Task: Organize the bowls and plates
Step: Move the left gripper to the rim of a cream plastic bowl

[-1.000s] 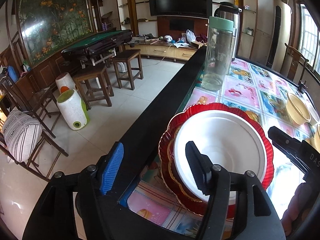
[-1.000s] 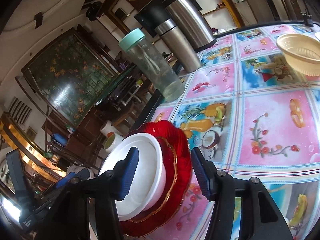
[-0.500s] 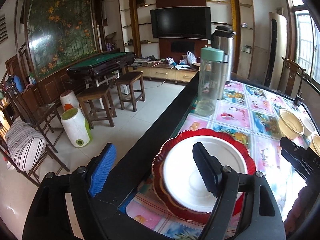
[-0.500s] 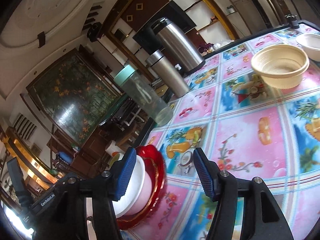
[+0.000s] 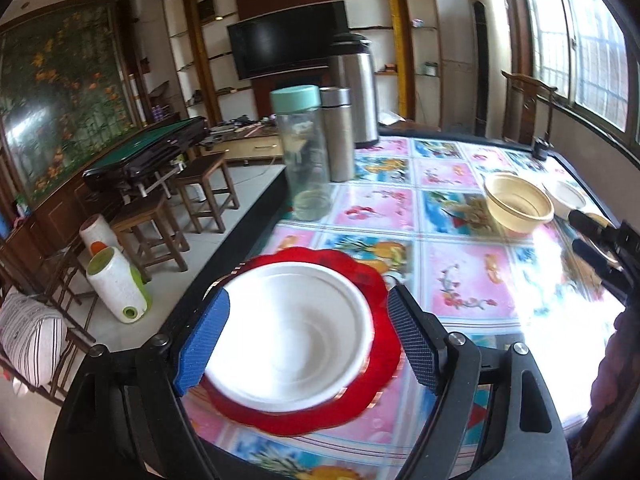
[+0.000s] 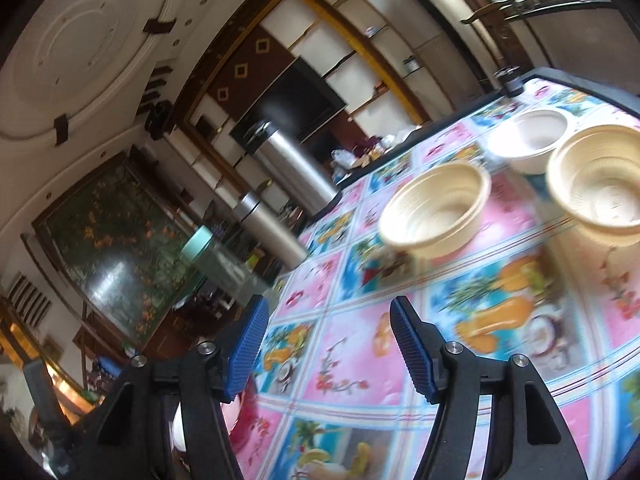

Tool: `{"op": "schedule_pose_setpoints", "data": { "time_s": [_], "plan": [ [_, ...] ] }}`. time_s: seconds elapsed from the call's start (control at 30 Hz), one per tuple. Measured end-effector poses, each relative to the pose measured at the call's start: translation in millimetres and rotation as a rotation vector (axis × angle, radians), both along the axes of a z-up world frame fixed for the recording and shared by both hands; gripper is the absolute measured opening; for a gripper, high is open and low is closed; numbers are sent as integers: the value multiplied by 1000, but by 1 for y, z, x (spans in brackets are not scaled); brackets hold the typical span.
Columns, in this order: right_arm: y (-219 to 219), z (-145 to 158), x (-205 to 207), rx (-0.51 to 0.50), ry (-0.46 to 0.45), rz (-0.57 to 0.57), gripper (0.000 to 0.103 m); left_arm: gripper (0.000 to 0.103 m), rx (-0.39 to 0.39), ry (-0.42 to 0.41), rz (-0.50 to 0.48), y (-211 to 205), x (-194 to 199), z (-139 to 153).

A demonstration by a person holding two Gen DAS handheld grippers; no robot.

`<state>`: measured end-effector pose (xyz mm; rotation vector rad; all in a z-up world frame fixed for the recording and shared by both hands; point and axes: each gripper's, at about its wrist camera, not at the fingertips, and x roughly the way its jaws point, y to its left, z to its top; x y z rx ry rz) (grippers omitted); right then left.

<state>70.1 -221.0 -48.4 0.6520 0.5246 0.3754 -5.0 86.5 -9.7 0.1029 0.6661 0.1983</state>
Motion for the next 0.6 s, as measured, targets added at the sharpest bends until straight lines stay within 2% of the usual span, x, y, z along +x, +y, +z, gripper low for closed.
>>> {"op": "schedule_pose_setpoints", "data": {
  "time_s": [0.27, 0.6],
  "plan": [
    [-86, 6, -9, 48, -15, -147, 68, 82, 45, 61, -111, -63, 15, -10],
    [-175, 6, -22, 18, -1, -307, 69, 82, 105, 93, -244, -140, 27, -19]
  ]
}}
